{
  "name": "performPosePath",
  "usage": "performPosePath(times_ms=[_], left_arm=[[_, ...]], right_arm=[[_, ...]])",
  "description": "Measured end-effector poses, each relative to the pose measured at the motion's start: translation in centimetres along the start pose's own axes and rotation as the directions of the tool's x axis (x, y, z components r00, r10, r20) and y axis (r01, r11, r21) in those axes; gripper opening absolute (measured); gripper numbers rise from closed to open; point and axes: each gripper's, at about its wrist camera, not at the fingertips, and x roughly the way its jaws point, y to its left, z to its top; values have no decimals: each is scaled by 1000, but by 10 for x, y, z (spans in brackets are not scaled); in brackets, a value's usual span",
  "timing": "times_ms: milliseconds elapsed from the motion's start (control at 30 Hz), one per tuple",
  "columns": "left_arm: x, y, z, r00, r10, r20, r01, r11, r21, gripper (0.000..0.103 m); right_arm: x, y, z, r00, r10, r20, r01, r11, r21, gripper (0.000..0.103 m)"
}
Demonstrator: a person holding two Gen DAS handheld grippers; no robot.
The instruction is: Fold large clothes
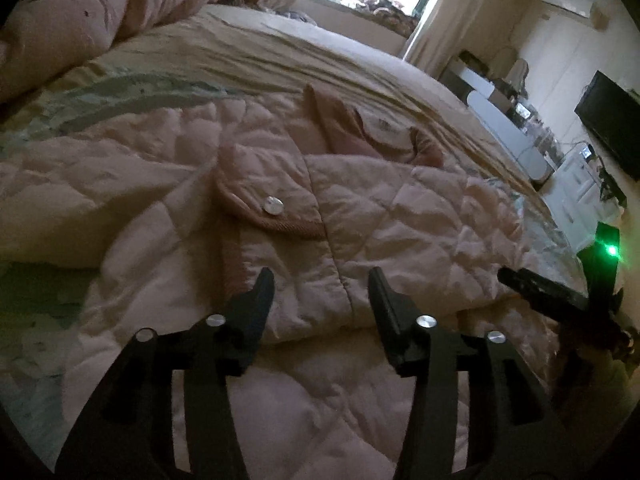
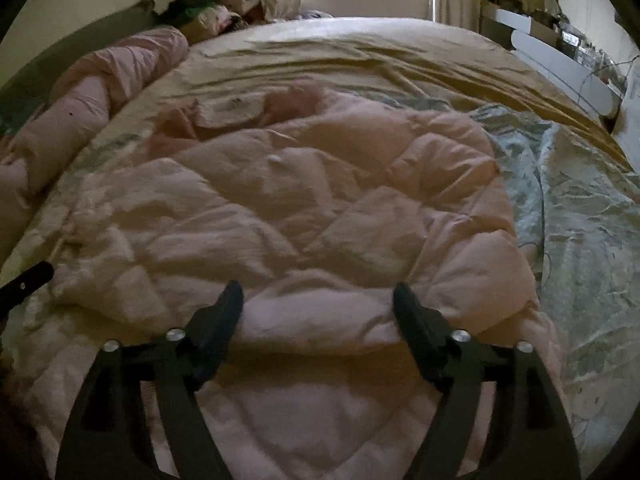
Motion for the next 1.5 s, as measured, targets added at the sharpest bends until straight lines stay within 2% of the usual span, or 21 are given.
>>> performPosePath(times_ms=[67,100,133,200,267,367,467,533,667,733,767,900,1167,1333,1500], left_arm=[[-8,2,0,999,22,23,-23,1000,5,51],[-14,4,0,998,51,38,-51,999,3,54],[-17,6,0,996,72,45,-72,997,0,56],[-26,11,0,992,111,62,-111,994,-13,58],[-34,16,0,988,137,77,-136,991,-21,66],[-44,24,0,980,178,95,-176,984,-28,72],[-54,34,-2,974,196,110,-191,980,-56,88],[-60,38,-5,967,226,122,-219,974,-64,93],[-68,48,-17,955,274,114,-266,961,-81,94],[-73,52,-23,947,301,108,-293,952,-85,94],[-76,53,-24,945,307,111,-298,950,-89,94],[-89,63,-31,937,326,122,-312,942,-123,94],[-117,83,-41,928,347,139,-319,929,-189,94],[-133,94,-46,931,334,147,-295,926,-234,94],[-148,99,-52,922,353,157,-313,921,-232,94]], right_arm=[[-7,7,0,1000,4,15,-4,1000,-10,81],[-13,11,1,1000,14,25,-14,1000,-9,87],[-15,14,2,999,25,32,-25,1000,-5,89],[-24,21,6,998,45,51,-45,999,-1,90],[-28,32,9,996,56,63,-55,998,-10,90],[-34,49,13,995,73,75,-70,997,-33,90],[-38,67,15,992,102,77,-97,993,-65,90],[-43,80,16,989,122,85,-115,989,-88,90],[-57,103,17,980,161,113,-147,982,-119,90],[-62,112,16,977,176,120,-159,978,-136,95],[-65,116,16,975,180,130,-161,977,-142,98],[-77,137,15,966,214,148,-189,968,-165,98],[-92,178,6,956,261,135,-227,947,-227,99],[-98,205,0,948,293,121,-252,928,-274,99],[-106,229,-5,938,327,118,-279,910,-307,99]])
